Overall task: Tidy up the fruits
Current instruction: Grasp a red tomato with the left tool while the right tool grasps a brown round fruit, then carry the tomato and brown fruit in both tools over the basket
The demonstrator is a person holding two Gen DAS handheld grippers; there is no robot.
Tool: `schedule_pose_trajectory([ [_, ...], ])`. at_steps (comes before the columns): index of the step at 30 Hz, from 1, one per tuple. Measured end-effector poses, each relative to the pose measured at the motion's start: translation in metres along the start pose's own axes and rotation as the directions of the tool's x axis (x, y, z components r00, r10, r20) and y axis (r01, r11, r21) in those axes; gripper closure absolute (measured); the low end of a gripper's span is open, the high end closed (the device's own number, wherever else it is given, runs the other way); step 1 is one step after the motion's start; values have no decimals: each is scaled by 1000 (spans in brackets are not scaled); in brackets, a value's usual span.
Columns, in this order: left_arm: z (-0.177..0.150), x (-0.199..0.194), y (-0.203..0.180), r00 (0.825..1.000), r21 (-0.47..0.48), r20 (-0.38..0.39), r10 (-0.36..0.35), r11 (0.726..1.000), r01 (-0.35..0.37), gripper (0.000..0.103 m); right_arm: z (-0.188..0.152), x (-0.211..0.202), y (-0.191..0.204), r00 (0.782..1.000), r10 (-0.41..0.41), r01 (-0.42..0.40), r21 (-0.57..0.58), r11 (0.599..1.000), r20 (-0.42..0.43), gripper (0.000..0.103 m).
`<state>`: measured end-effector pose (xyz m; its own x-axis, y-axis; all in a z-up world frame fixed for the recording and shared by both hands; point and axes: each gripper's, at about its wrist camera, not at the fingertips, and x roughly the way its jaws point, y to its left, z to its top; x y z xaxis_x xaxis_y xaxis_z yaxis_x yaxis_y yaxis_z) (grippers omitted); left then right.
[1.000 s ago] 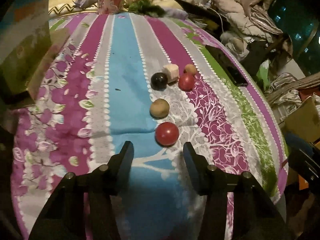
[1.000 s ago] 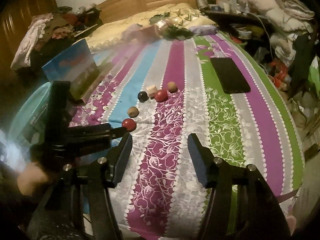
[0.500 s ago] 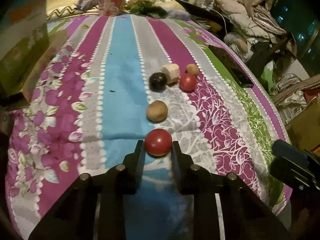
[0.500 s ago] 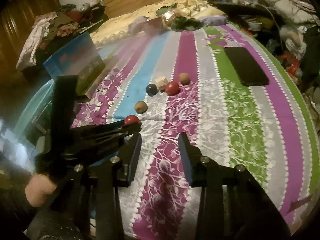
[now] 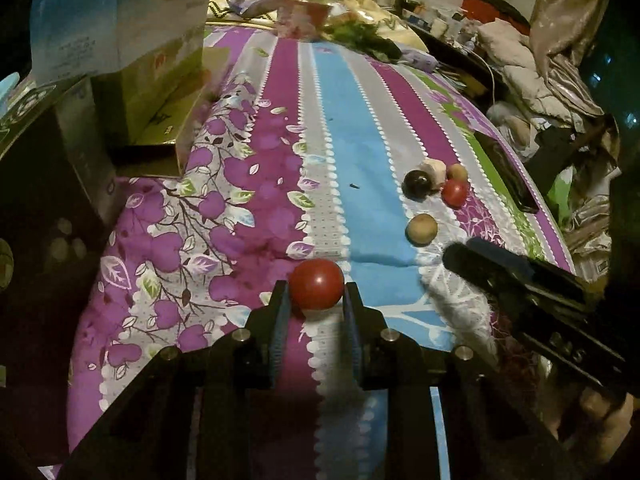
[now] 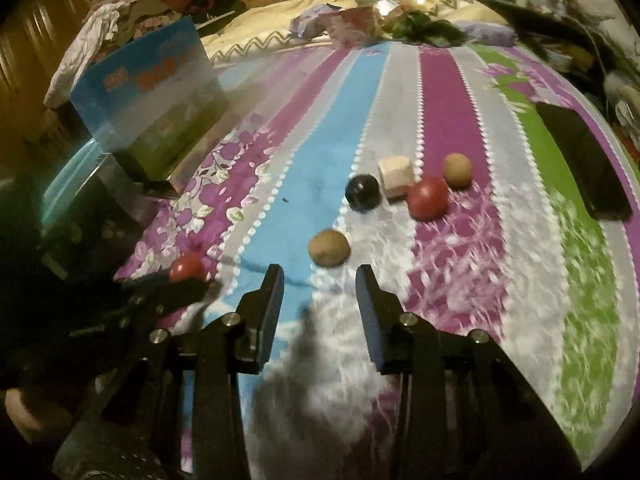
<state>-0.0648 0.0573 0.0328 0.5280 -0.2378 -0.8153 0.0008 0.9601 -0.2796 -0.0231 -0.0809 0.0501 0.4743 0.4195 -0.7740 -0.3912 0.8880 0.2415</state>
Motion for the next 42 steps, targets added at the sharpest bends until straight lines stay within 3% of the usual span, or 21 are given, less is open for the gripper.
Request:
schedule_pose_trajectory([
  [5, 0, 4, -1, 1000, -4, 0, -4, 1000, 4, 76, 8, 14, 1, 1000, -26, 26, -25, 999, -9, 71],
  [15, 3, 17, 4, 1000, -22, -21, -6, 1000, 5, 76, 8, 36, 4, 997, -75, 73, -67, 995, -35, 71],
  [17, 4, 17, 3, 1000, -21, -21, -4, 1000, 4, 76, 7, 36, 5, 995, -95, 92, -72, 993, -32, 76],
  [22, 6, 13, 3, 1000, -25, -19, 6, 1000, -6, 76, 7, 24, 8, 992, -126, 124, -64, 990, -13, 76],
  [28, 16, -19, -2, 999, -22, 17, 40, 999, -40, 76, 6, -26, 11, 977, -208, 209, -12, 978, 46, 76],
  [34, 29, -68, -1, 996, -23, 56, 72, 997, -71, 76, 11, -68, 8, 974, -215, 212, 43, 976, 68, 76],
  [42, 41, -137, 11, 980, -37, 159, 124, 992, -120, 76, 27, -108, 36, 967, -207, 206, 23, 978, 148, 76],
])
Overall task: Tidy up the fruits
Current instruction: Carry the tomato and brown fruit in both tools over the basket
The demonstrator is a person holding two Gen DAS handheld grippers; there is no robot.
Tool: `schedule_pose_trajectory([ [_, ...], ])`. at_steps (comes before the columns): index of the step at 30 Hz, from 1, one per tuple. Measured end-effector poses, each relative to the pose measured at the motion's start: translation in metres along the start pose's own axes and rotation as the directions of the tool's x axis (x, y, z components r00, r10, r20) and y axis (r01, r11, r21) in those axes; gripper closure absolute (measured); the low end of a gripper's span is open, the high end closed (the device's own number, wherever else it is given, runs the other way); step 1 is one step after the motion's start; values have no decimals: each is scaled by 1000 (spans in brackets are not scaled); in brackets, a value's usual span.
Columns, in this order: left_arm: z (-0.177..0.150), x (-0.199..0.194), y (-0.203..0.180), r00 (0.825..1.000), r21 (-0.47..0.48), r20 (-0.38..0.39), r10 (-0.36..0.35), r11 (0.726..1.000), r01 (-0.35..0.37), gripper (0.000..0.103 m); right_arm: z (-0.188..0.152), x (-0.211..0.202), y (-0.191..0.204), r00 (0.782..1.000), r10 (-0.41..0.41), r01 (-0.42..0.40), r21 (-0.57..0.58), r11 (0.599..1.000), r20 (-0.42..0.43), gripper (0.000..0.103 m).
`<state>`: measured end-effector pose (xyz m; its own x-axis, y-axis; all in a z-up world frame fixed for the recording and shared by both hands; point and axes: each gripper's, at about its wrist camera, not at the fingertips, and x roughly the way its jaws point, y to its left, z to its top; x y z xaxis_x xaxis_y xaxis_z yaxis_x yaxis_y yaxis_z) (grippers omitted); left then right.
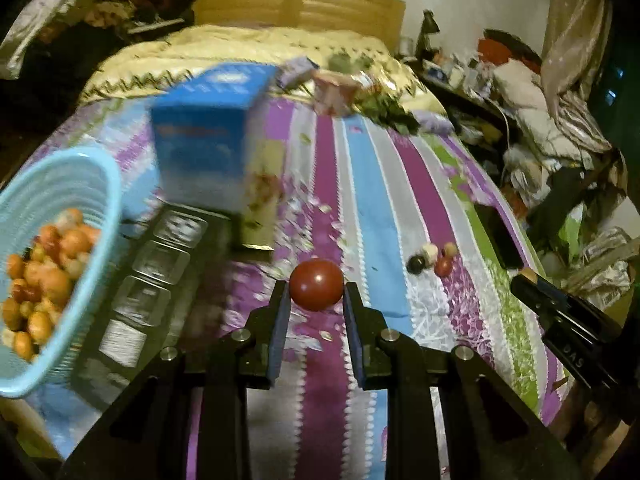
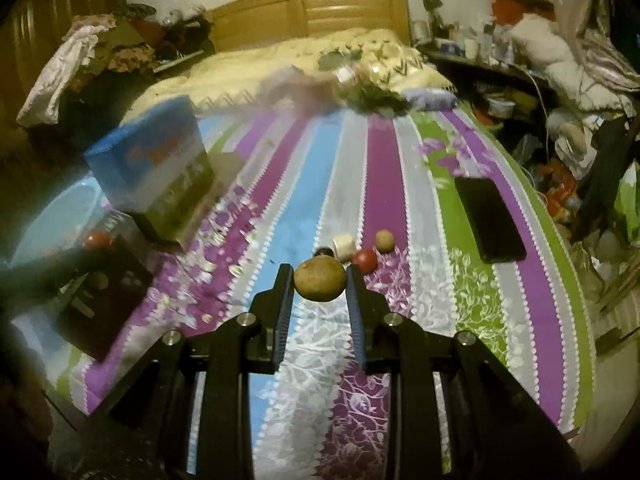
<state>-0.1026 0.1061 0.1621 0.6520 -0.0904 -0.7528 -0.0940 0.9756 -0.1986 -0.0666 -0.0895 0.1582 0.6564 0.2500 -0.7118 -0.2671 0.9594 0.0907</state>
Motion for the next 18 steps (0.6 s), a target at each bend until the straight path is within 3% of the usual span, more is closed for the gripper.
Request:
schedule_pose_trajectory([
  [10, 19, -54, 58, 995, -83, 72, 69, 995, -63, 76, 33, -18, 44, 998, 52, -49, -59, 997, 39, 76],
  [18, 28, -92, 120, 983, -175, 123, 134, 978, -112, 76, 63, -13, 111, 984, 178, -174, -134, 976, 21, 76],
])
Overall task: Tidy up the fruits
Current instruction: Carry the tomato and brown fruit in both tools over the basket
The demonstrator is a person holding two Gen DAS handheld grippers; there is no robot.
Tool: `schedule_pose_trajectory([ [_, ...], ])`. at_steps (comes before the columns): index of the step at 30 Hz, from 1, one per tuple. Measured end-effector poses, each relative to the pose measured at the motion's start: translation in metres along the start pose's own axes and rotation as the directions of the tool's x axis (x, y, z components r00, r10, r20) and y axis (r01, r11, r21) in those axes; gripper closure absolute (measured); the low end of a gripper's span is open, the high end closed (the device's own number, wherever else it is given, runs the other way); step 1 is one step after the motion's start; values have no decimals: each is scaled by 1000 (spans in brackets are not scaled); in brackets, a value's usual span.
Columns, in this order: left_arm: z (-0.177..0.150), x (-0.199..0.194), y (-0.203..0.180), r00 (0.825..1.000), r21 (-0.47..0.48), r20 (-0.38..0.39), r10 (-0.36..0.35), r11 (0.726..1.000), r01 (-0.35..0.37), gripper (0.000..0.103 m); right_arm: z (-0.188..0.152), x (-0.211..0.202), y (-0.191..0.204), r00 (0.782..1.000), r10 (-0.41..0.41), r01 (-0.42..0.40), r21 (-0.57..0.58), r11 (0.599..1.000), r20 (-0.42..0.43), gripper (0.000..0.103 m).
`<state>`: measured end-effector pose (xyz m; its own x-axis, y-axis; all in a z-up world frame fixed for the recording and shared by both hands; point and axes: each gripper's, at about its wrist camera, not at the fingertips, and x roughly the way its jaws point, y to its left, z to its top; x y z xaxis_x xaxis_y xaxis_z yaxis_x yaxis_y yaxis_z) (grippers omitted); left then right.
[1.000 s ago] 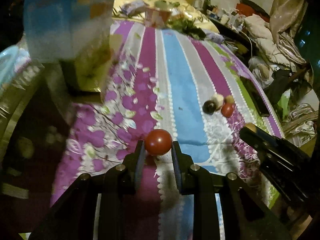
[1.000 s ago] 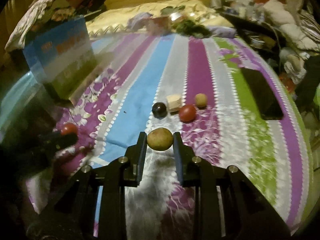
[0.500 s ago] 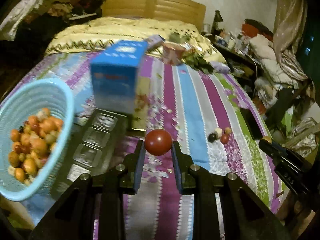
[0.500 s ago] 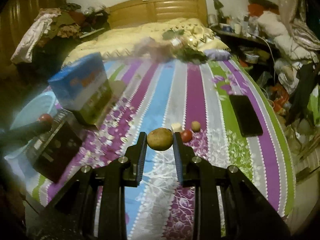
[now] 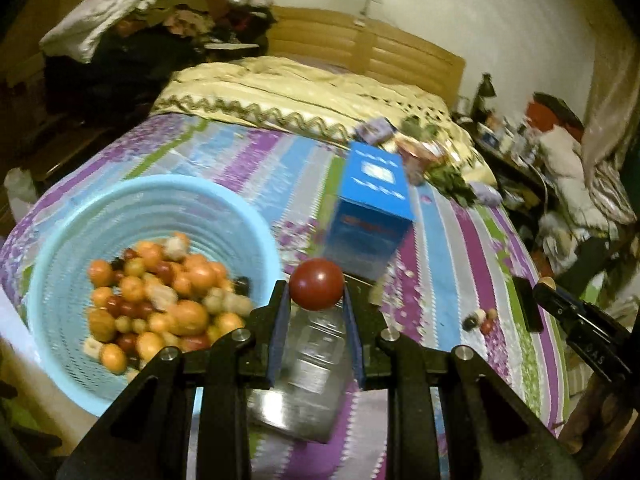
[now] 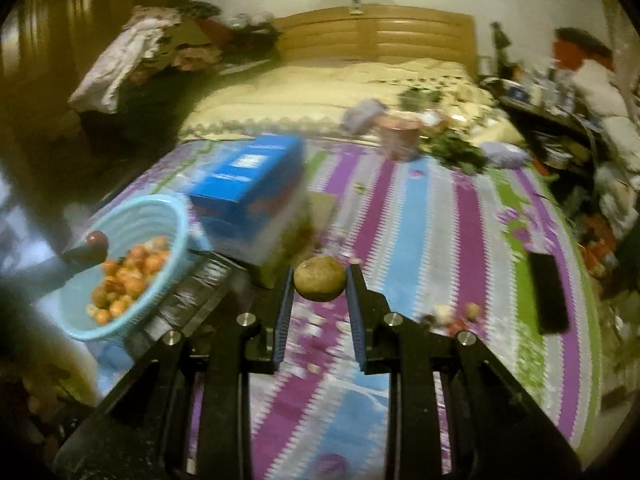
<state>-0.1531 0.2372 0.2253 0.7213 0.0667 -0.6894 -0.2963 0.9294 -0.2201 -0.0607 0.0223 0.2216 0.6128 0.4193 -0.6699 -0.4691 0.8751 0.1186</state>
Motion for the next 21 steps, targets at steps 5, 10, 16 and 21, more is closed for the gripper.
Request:
schedule_pose_trajectory([
  [5, 15, -13, 50, 998, -64, 17, 55, 997, -54, 76, 25, 16, 47, 995, 95, -95, -45, 994, -12, 76],
  [10, 25, -23, 109, 994, -136, 15, 109, 985, -106, 76, 39, 36, 88, 984, 169, -173, -83, 981, -59, 76],
  [16, 33, -27, 176, 990, -215, -19, 143, 966, -144, 76, 49, 66, 142, 954, 259, -276, -102, 956, -150, 76],
  [21, 28, -19, 214, 988, -245, -76, 133, 958, -148, 76, 47, 91, 181, 930, 293, -324, -118, 939, -222, 76],
])
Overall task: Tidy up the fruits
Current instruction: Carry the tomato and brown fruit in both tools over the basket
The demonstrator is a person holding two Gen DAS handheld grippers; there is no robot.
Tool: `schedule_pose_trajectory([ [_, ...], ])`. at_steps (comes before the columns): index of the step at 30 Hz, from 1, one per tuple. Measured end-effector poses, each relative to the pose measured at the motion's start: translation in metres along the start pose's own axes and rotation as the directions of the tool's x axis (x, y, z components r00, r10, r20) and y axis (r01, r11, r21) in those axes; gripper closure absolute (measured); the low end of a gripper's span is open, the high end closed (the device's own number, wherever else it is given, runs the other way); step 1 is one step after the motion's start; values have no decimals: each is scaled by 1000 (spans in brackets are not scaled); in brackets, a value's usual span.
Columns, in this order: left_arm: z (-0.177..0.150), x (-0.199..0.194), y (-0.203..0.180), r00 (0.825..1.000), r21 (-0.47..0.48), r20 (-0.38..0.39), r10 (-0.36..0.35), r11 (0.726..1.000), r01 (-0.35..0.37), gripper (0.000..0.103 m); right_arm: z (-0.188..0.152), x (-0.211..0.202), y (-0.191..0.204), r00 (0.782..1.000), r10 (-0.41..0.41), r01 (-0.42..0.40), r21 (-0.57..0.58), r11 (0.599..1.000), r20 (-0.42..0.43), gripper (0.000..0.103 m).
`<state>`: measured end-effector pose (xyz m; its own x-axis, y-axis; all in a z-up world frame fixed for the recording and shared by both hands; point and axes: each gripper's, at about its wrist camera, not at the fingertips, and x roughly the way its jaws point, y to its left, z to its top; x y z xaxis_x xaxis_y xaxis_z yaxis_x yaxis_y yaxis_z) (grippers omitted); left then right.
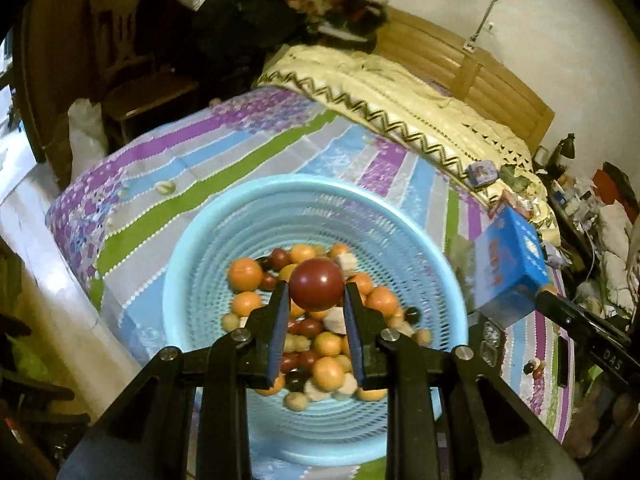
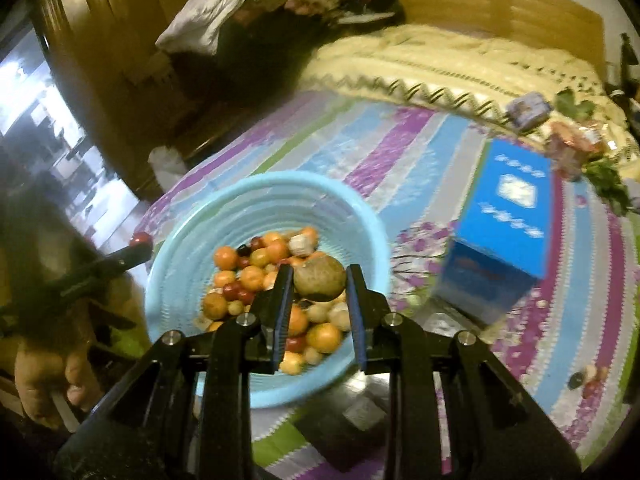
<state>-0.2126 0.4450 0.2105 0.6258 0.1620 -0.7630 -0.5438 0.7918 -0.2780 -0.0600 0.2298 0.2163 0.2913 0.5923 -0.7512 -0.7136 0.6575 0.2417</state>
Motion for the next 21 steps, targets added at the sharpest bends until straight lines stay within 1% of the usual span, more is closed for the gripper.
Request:
schedule_pose_trajectory([
  [3, 2, 11, 13, 1000, -8, -28, -6, 1000, 6, 76, 0, 13, 9, 1000, 7, -8, -5, 1000, -28, 76],
  [8, 9, 24, 24, 999, -14, -49, -19, 1000, 18, 76, 1, 27, 14, 998, 4, -5, -5, 1000, -60, 76],
  [15, 12, 41, 31, 996, -14, -80, -30, 999, 29, 76, 3, 40, 19, 996, 1, -2, -11, 1000, -92, 76],
  [21, 13, 53, 32, 991, -10, -129, -47, 999, 46, 76, 6, 43, 20, 994, -4, 1, -24, 1000, -107, 76],
])
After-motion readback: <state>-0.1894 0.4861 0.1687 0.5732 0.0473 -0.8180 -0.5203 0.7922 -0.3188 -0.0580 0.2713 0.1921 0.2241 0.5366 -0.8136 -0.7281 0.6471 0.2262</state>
